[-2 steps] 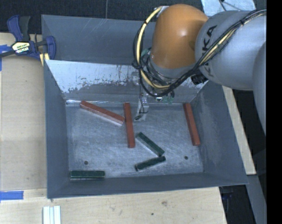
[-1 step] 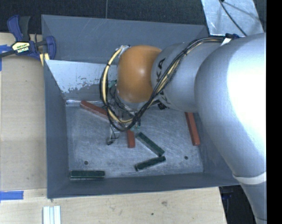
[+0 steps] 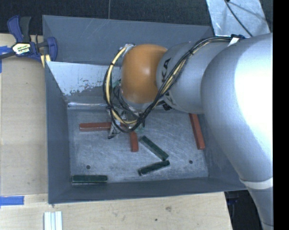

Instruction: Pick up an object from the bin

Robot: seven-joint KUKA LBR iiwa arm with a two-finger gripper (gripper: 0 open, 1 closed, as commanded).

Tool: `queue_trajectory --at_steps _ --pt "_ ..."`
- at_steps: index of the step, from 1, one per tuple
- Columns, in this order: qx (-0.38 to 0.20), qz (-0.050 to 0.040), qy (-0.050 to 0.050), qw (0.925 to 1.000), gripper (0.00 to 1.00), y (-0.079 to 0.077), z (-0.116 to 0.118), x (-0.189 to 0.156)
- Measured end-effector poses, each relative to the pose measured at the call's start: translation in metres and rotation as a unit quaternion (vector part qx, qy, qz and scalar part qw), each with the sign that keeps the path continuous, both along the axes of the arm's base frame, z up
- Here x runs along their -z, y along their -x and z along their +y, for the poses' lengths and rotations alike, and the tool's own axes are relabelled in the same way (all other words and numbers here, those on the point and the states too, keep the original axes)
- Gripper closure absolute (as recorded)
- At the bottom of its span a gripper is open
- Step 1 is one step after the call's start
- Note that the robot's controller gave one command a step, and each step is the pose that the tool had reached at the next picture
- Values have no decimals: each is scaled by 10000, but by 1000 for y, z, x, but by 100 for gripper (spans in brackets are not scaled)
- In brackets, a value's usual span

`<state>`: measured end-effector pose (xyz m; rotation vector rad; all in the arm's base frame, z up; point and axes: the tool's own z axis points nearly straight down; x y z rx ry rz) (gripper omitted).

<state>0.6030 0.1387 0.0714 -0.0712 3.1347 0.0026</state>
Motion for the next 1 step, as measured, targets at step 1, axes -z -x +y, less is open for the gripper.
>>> queue_trajectory --at_steps 1 --pt "-34 -27 2 10000 100 10 -23 -145"
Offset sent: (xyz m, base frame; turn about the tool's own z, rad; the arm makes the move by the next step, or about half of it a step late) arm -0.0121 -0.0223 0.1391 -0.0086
